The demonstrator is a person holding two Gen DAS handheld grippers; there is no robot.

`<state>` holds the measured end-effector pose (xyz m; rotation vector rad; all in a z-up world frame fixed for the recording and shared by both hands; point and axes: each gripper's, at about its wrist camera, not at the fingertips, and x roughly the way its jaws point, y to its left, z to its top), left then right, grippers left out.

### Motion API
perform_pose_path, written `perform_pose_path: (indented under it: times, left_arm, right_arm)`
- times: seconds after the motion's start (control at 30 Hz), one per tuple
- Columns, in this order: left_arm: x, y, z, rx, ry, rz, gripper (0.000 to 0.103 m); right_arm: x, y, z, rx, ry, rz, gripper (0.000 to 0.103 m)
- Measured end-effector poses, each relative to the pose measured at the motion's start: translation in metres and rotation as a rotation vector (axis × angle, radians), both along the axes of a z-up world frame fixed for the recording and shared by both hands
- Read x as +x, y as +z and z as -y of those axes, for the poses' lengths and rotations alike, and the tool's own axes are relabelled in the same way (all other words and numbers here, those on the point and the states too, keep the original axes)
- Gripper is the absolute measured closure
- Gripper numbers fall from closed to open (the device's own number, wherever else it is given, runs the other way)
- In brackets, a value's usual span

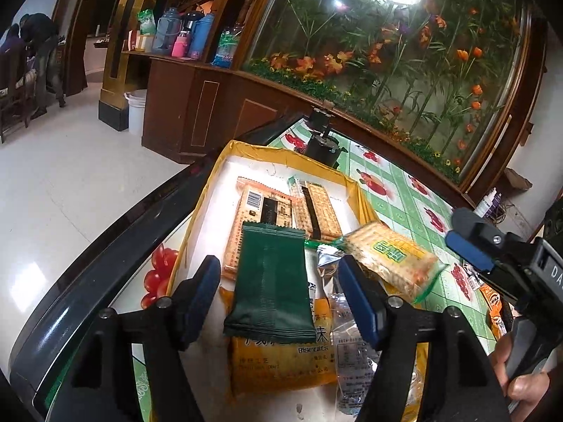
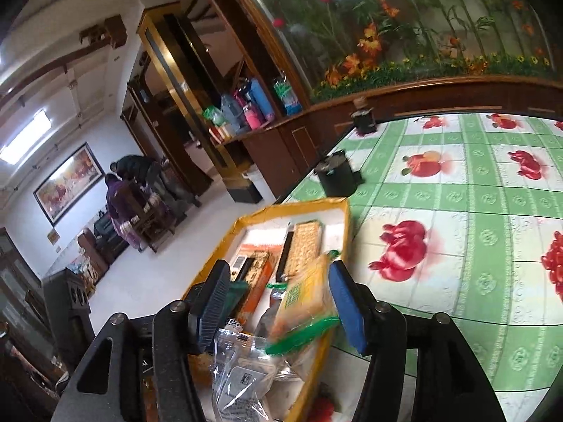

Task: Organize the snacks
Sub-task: 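Carry the green packet and breadstick pack into the yellow box and open both grippers, then move both grippers back toward the remaining snacks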

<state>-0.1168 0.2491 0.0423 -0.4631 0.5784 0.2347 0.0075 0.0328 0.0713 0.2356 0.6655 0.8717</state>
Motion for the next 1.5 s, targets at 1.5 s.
perform_pose_path:
  times: [1.5]
  left_arm:
    - [-0.014,0.02,0.198,0.168,-0.497,-0.01,0.034]
  right_arm:
    - [0.034,-0.057,0.283,-0.161,-0.574,-0.324,0.039]
